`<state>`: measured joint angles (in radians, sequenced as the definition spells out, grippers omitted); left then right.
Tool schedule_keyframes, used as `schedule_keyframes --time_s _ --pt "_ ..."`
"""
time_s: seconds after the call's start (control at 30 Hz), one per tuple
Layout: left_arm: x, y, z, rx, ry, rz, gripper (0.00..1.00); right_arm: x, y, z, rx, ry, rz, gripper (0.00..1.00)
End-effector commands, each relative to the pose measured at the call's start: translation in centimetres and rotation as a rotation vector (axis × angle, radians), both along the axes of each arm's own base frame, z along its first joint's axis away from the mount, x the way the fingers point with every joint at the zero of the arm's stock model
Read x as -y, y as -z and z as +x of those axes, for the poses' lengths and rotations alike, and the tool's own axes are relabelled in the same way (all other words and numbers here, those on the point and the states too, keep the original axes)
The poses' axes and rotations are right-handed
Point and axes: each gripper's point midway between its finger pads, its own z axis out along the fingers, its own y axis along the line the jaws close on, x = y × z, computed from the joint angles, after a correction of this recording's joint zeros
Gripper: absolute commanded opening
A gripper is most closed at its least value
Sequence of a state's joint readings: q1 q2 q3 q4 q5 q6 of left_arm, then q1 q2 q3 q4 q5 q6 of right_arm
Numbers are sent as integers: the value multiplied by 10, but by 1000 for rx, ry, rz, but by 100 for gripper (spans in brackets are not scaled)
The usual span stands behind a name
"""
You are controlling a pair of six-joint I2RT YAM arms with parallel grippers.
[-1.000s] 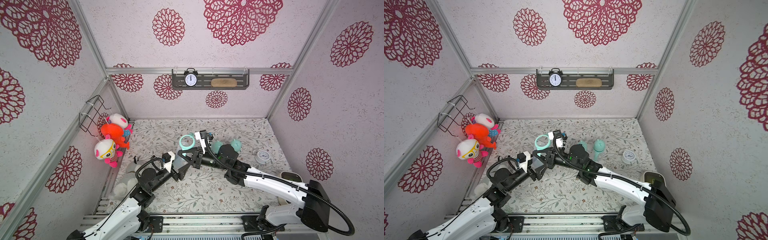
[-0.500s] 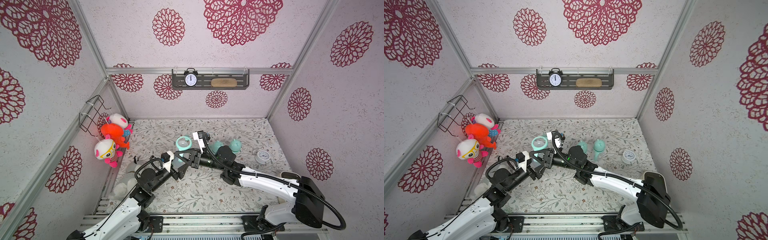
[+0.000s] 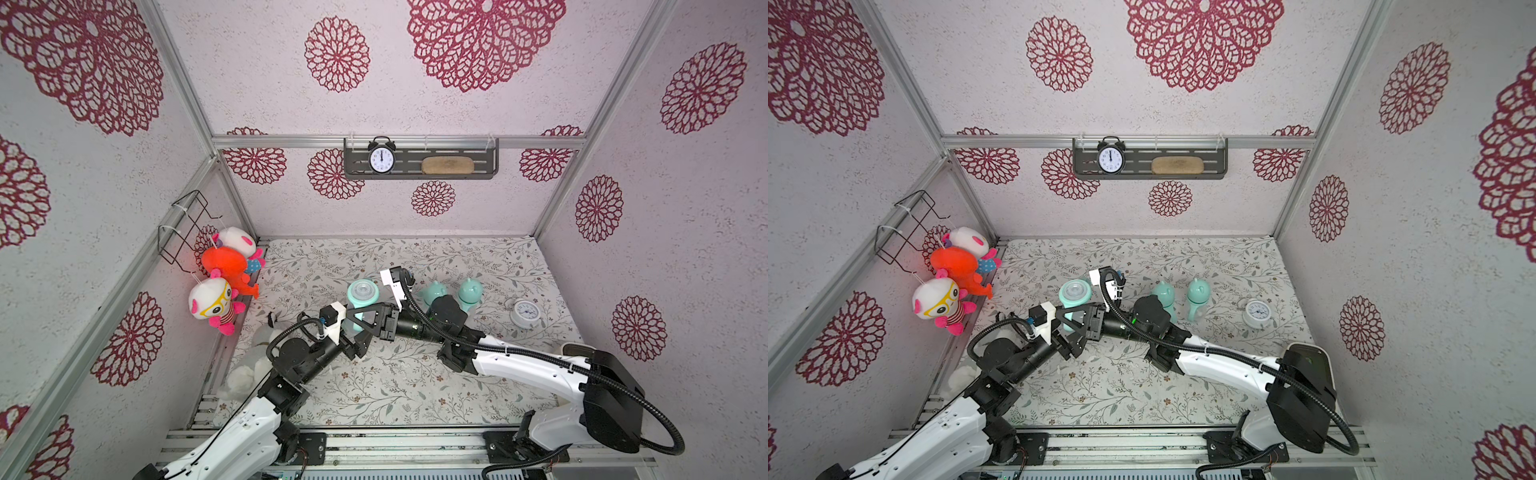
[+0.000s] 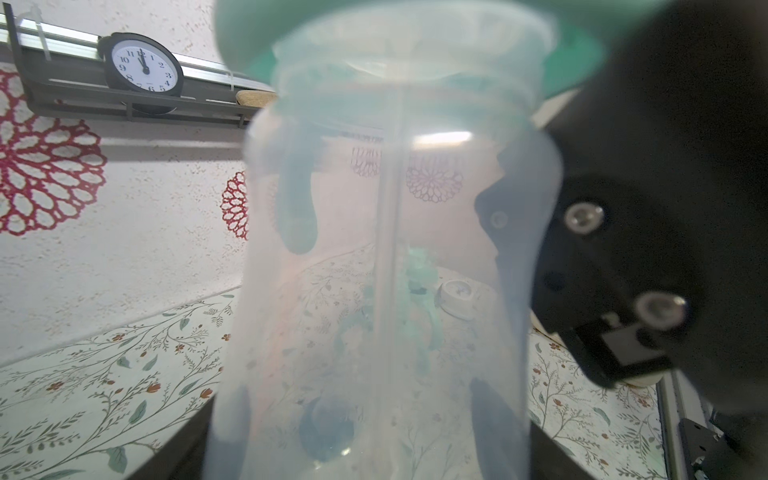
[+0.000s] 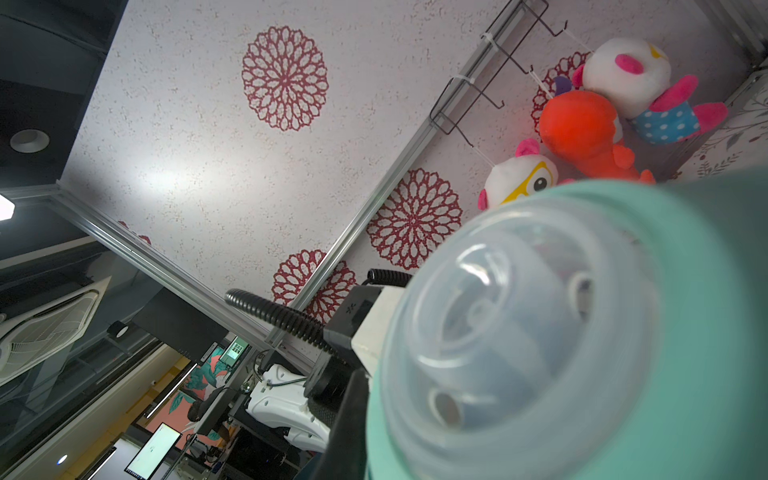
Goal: Assemble the baby bottles
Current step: Put on the handle of the baby bottle.
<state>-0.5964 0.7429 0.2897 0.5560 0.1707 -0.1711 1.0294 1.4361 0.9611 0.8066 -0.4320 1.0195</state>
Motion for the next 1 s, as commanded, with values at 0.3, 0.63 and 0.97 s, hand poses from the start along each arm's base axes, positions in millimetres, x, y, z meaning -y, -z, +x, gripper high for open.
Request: schedule_keyframes --time_s 0.3,0.63,0.97 --pt "-7 -16 -2 60 -24 -30 0 10 -6 -3 55 44 -36 39" --pt "-9 -11 3 33 -53 -10 0 23 -6 -3 123 94 -138 61" --pt "-25 -3 13 -1 -130 -4 0 55 14 2 210 184 -334 78"
